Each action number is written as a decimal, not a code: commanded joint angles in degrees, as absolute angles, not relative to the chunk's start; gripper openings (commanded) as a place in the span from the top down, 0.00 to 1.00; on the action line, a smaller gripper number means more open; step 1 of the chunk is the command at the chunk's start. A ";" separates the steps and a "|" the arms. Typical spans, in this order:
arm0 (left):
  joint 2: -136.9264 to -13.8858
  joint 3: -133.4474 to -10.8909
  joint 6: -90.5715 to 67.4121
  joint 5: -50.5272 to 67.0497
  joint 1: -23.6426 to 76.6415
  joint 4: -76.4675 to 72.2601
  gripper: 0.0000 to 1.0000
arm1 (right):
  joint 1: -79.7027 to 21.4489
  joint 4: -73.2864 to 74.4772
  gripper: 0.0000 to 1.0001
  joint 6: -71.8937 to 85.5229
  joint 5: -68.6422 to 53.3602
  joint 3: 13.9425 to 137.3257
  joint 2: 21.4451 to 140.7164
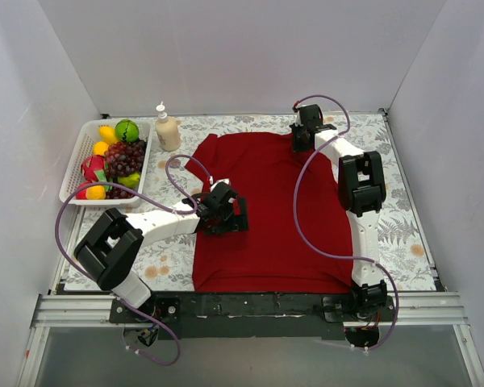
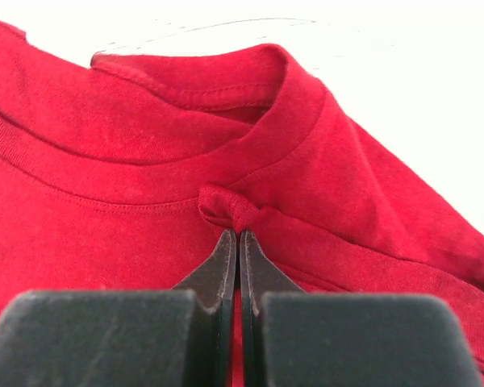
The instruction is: Pin the brooch onto the clothing
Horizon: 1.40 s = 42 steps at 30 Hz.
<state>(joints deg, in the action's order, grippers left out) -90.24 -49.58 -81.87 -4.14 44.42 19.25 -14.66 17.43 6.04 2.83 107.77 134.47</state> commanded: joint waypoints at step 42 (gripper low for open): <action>-87.71 -60.38 -79.10 -8.26 44.56 25.14 0.02 | -1.93 19.96 0.29 14.50 6.06 75.87 101.18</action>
<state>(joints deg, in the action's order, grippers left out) -89.45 -58.72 -79.66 -9.34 44.42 24.97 0.56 19.90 14.74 7.33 84.66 107.15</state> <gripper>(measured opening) 0.981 0.729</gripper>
